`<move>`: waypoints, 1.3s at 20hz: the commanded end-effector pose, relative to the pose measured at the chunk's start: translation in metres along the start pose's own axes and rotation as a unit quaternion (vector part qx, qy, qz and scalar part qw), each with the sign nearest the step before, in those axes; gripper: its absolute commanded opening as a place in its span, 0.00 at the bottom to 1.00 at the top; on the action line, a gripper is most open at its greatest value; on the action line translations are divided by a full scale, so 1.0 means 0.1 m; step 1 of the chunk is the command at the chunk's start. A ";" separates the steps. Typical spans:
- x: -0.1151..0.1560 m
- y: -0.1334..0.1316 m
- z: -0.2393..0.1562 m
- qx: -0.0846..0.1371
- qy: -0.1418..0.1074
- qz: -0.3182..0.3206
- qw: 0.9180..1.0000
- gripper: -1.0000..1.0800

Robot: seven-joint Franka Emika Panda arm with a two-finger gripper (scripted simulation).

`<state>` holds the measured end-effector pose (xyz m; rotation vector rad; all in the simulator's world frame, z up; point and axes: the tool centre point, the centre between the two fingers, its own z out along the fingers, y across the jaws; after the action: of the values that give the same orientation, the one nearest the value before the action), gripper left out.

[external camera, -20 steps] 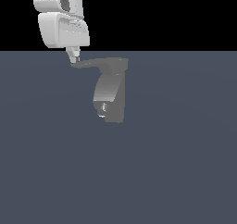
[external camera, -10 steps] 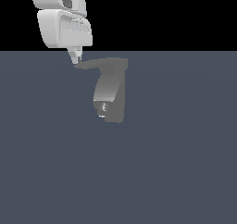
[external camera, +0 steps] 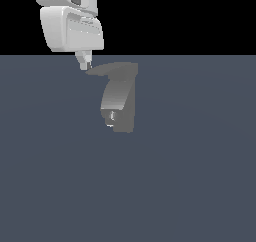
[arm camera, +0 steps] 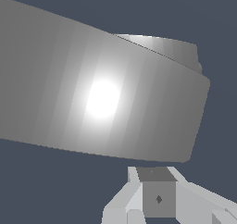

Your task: Turn on the faucet by rotating a designated handle.

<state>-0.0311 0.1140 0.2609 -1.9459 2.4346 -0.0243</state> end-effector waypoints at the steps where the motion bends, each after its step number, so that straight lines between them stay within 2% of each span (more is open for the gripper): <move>1: 0.10 0.12 0.11 -0.013 0.005 0.003 1.000 0.00; 4: 0.14 0.17 0.11 -0.014 0.005 0.004 1.000 0.00; 5: 0.07 0.09 0.00 -0.001 0.001 0.001 1.000 0.00; 26: 1.12 0.20 0.09 -0.012 0.004 0.004 1.000 0.00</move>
<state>-0.0675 0.0320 0.2607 -1.9738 2.4151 -0.0275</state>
